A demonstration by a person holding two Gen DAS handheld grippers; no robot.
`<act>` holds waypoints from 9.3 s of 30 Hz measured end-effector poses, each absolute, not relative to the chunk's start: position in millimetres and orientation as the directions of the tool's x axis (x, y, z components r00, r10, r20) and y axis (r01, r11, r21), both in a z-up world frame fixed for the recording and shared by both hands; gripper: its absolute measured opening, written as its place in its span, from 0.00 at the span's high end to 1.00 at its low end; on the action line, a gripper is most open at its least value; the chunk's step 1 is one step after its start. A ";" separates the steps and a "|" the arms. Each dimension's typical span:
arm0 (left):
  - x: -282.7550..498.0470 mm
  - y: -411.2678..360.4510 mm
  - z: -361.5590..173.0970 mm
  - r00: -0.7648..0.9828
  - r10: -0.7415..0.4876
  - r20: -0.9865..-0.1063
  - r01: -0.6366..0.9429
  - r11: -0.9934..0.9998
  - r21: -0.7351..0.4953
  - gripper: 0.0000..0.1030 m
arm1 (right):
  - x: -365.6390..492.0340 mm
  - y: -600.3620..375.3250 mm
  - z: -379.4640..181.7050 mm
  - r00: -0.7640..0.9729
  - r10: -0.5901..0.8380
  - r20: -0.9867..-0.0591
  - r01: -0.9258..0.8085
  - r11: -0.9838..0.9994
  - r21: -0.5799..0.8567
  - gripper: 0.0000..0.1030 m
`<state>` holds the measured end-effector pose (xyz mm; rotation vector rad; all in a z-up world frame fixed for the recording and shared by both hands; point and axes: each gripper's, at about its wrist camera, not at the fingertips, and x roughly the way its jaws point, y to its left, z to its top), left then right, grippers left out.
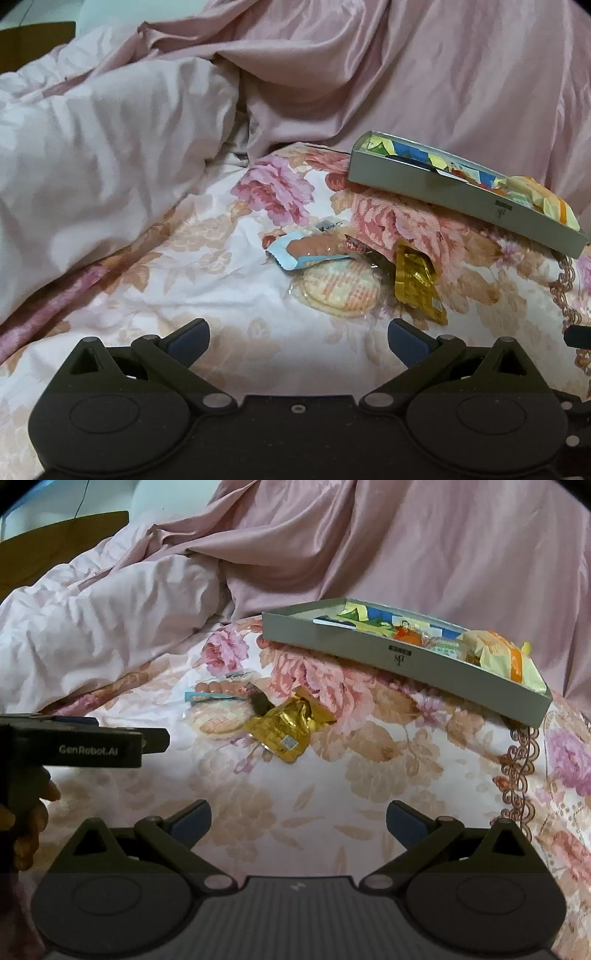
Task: Organize snacks
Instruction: 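Withdraw both open grippers from the tray toward the remaining snacks, then lower right gripper onto gold pouch while left gripper approaches round biscuit, then close right gripper on gold pouch while left gripper grasps round biscuit, then carry round biscuit with left gripper while right carries gold pouch to tray, then open both grippers over the tray releasing biscuit and gold pouch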
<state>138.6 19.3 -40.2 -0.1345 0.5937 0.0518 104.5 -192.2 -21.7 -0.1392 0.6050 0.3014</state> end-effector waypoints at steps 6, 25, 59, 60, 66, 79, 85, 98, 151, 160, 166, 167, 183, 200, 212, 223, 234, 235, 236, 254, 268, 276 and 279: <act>165.5 21.4 -55.3 0.772 -0.049 -0.634 -0.043 0.991 -0.129 0.01 | 125.2 -191.8 -23.6 0.806 0.212 -0.552 -0.296 0.953 -0.068 0.00; 206.5 6.5 -63.2 0.816 -0.163 -0.554 0.210 0.977 0.023 0.01 | 228.2 -194.6 -34.7 0.733 0.416 -0.539 -0.371 0.908 0.195 0.01; 222.4 11.8 -70.9 0.804 -0.213 -0.555 0.224 0.973 -0.048 0.14 | 260.4 -195.1 -40.5 0.664 0.358 -0.656 -0.271 0.934 0.234 0.40; 222.3 11.9 -71.2 0.804 -0.212 -0.555 0.224 0.973 -0.047 0.14 | 260.2 -197.2 -39.7 0.661 0.356 -0.661 -0.264 0.934 0.240 0.43; 232.7 10.5 -76.7 0.781 -0.212 -0.587 0.225 0.973 -0.053 0.04 | 257.9 -204.3 -39.1 0.661 0.369 -0.654 -0.248 0.929 0.274 0.43; 234.4 13.1 -75.7 0.795 -0.212 -0.569 0.217 0.974 -0.060 0.24 | 261.2 -178.9 -43.9 0.684 0.373 -0.627 -0.321 0.926 0.200 0.31; 230.8 12.0 -75.2 0.795 -0.219 -0.566 0.225 0.973 -0.060 0.26 | 257.5 -176.1 -44.3 0.688 0.349 -0.636 -0.325 0.932 0.160 0.40; 205.0 0.9 -69.9 0.778 -0.180 -0.602 0.189 0.981 -0.050 0.26 | 240.8 -188.8 -41.0 0.622 0.396 -0.676 -0.336 0.914 0.226 0.57; 180.9 -10.6 -72.5 0.784 -0.121 -0.608 0.169 0.985 0.022 0.26 | 189.6 -185.0 -40.9 0.579 0.358 -0.733 -0.399 0.908 0.129 0.48; 181.1 0.8 -68.6 0.796 -0.153 -0.586 0.126 0.988 -0.087 0.27 | 189.1 -181.6 -40.3 0.582 0.433 -0.688 -0.437 0.880 0.185 0.50; 179.6 4.4 -66.2 0.816 -0.139 -0.561 0.098 0.990 -0.104 0.27 | 189.0 -184.3 -36.5 0.598 0.457 -0.658 -0.440 0.874 0.206 0.55; 179.8 5.5 -66.0 0.818 -0.138 -0.558 0.092 0.990 -0.109 0.27 | 189.0 -184.8 -35.8 0.603 0.457 -0.654 -0.439 0.874 0.207 0.56; 172.6 15.6 -58.0 0.876 -0.110 -0.470 0.038 0.986 -0.160 0.26 | 187.9 -198.3 -26.1 0.661 0.484 -0.574 -0.405 0.874 0.270 0.76; 169.4 16.4 -53.9 0.899 -0.104 -0.426 0.027 0.983 -0.183 0.26 | 185.4 -206.7 -16.1 0.674 0.572 -0.468 -0.430 0.819 0.380 0.78; 171.5 -4.8 -26.4 0.925 -0.103 -0.365 0.033 0.981 -0.193 0.26 | 182.4 -218.0 2.8 0.756 0.537 -0.375 -0.426 0.838 0.342 0.78; 204.9 -30.2 31.0 0.928 -0.090 -0.361 0.019 0.980 -0.196 0.26 | 204.8 -253.3 45.7 0.862 0.456 -0.221 -0.393 0.877 0.277 0.78; 274.8 -77.2 68.1 0.926 -0.094 -0.366 -0.013 0.960 -0.278 0.26 | 233.8 -275.7 56.3 0.921 0.351 -0.170 -0.326 0.932 0.156 0.78; 279.2 -81.8 68.0 0.926 -0.092 -0.366 -0.011 0.963 -0.269 0.26 | 235.9 -278.1 55.2 0.924 0.343 -0.171 -0.318 0.935 0.157 0.78; 284.0 -86.2 67.3 0.924 -0.091 -0.372 -0.010 0.965 -0.263 0.26 | 237.7 -280.1 54.1 0.927 0.334 -0.169 -0.310 0.938 0.156 0.78; 345.7 -129.2 44.6 0.869 -0.066 -0.490 -0.055 0.972 -0.229 0.26 | 279.9 -317.3 27.5 0.934 0.270 -0.233 -0.200 0.938 0.284 0.77; 352.7 -135.1 35.5 0.855 -0.056 -0.515 -0.068 0.974 -0.218 0.26 | 289.3 -321.4 25.3 0.929 0.275 -0.247 -0.194 0.932 0.307 0.76; 349.8 -133.7 36.2 0.855 -0.070 -0.514 -0.060 0.971 -0.231 0.22 | 292.5 -320.9 22.4 0.923 0.281 -0.263 -0.193 0.929 0.316 0.62; 347.1 -131.4 39.0 0.860 -0.070 -0.505 -0.064 0.968 -0.243 0.17 | 291.5 -318.9 22.3 0.925 0.276 -0.260 -0.194 0.934 0.300 0.56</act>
